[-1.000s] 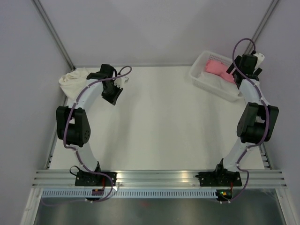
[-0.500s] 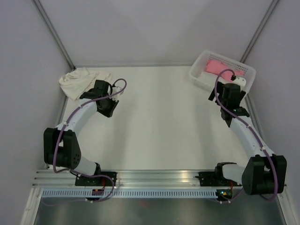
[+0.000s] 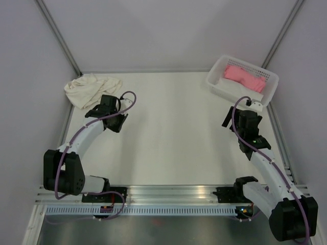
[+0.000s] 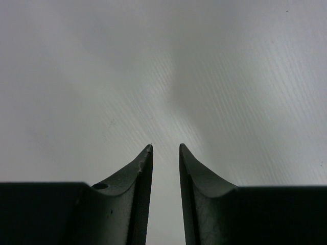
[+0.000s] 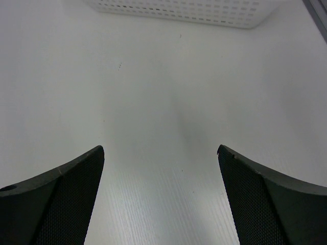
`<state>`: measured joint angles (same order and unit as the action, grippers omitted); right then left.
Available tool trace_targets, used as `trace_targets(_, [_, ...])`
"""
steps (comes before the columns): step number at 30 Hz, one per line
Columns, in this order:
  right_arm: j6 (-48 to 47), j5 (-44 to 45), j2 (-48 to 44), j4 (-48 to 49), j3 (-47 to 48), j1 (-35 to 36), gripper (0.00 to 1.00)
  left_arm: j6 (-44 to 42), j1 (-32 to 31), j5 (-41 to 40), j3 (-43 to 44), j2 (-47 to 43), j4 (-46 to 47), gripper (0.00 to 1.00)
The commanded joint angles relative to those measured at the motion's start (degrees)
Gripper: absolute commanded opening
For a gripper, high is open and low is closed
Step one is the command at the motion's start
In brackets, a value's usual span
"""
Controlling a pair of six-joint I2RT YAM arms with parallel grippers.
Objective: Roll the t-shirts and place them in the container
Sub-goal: Place the rolled tshirt into the container
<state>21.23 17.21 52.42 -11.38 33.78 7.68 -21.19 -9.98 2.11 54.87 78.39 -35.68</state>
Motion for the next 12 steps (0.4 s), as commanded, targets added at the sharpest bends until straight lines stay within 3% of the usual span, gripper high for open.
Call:
trace_targets(1, [-0.3, 0.1, 0.0, 2.6, 0.6, 0.3, 0.98, 2.9, 0.5, 1.2, 1.6, -0.2, 2.2, 0.33])
trace_targets(12, [-0.2, 1.8, 2.2, 7.1, 1.0, 0.3, 0.98, 3.2, 1.8, 3.7, 1.2, -0.8, 2.2, 0.33])
